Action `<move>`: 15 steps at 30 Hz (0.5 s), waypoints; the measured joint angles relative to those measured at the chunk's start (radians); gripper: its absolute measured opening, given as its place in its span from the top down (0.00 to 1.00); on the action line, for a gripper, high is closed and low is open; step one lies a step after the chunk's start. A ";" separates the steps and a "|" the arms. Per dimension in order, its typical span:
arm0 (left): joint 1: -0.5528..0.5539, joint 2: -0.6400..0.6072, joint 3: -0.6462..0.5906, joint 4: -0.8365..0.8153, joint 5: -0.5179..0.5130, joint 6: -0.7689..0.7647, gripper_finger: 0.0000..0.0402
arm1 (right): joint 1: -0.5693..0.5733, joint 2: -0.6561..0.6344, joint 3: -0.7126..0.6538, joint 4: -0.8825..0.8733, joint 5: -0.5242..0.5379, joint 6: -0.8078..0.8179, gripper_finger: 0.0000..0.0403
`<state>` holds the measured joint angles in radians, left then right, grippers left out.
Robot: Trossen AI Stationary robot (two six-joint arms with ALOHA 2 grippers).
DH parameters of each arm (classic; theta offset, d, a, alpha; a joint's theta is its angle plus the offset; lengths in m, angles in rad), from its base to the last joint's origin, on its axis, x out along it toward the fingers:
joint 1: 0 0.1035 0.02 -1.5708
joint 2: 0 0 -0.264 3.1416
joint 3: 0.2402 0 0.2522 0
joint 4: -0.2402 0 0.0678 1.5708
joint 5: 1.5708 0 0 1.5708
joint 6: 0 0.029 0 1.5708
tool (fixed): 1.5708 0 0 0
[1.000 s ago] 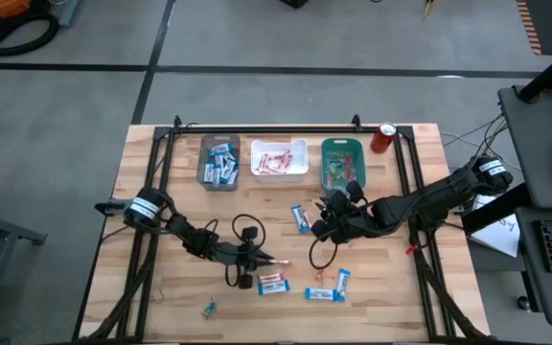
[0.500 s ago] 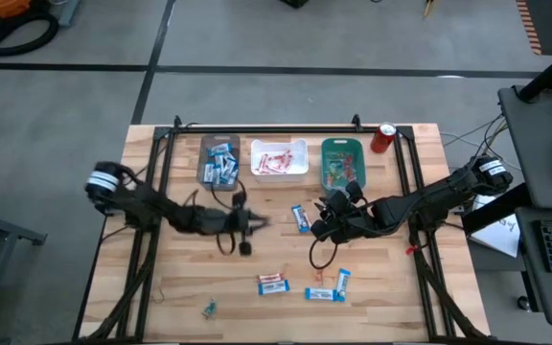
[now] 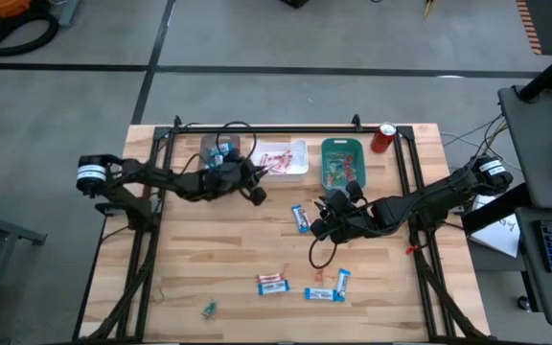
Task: Sort candy
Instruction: Put the orange candy into the white bin
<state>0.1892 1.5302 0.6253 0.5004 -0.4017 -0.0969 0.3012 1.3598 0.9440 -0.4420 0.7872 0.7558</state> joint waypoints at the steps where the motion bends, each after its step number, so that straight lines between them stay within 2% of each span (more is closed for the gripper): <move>1: 0.007 0.006 0.019 -0.022 0.001 0.000 0.94 | 0.000 0.000 0.000 0.002 0.000 0.000 0.80; 7: 0.043 0.041 0.112 -0.146 0.000 0.090 0.94 | 0.000 0.000 -0.001 0.006 0.000 0.000 0.80; 15: 0.069 0.081 0.130 -0.161 0.000 0.089 0.89 | 0.000 0.000 -0.003 0.007 -0.002 0.004 0.80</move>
<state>0.2582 1.6112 0.7551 0.3397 -0.4017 -0.0082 0.3012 1.3598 0.9413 -0.4348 0.7856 0.7593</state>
